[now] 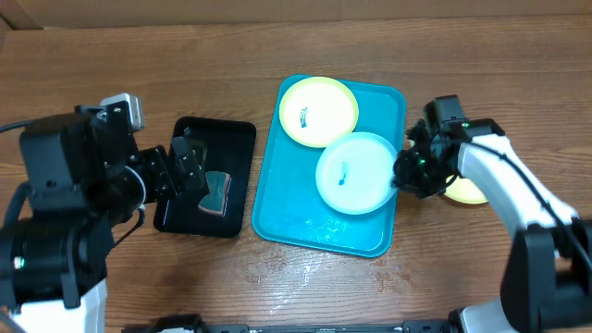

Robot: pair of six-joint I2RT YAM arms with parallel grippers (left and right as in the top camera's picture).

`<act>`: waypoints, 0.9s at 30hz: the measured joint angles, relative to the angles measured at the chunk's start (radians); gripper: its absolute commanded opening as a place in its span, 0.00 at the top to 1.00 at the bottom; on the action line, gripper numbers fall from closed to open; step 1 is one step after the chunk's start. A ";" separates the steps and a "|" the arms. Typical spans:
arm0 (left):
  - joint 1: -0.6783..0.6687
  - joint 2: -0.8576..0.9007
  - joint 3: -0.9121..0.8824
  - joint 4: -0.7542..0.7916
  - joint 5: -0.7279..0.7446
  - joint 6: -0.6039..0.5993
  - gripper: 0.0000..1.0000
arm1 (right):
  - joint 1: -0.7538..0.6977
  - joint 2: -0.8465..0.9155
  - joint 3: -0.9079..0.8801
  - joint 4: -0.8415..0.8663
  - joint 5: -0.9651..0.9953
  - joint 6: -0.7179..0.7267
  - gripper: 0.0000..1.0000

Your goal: Clean dirty plates on tray and stack at the side

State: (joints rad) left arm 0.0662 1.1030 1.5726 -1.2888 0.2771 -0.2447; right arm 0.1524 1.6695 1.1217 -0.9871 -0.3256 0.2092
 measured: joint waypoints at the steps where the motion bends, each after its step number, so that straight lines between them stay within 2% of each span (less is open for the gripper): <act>1: 0.000 0.013 0.000 -0.014 0.000 0.009 0.00 | 0.028 -0.027 0.000 -0.002 0.002 0.007 0.91; 7: 0.000 0.122 0.000 -0.088 0.000 0.039 0.00 | 0.166 -0.042 -0.028 0.062 0.072 0.121 0.89; 9: 0.000 0.164 0.000 -0.103 -0.004 0.049 0.00 | 0.202 -0.035 -0.071 0.127 0.087 0.167 0.73; 11: 0.000 0.207 0.000 -0.111 -0.019 0.060 0.00 | 0.232 -0.025 -0.120 0.182 0.097 0.213 0.68; 17: 0.000 0.319 0.000 -0.118 -0.060 0.065 0.00 | 0.233 -0.015 -0.150 0.206 0.106 0.291 0.66; 22: -0.013 0.412 -0.048 -0.077 -0.144 0.057 0.08 | 0.227 -0.074 -0.120 0.168 0.115 0.262 0.61; 27: -0.043 0.483 -0.207 0.096 -0.195 0.033 0.27 | 0.227 -0.246 -0.088 0.124 0.117 0.225 0.53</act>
State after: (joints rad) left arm 0.0231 1.5860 1.3655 -1.1931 0.0826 -0.2119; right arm 0.3794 1.4239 1.0336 -0.8635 -0.2085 0.4347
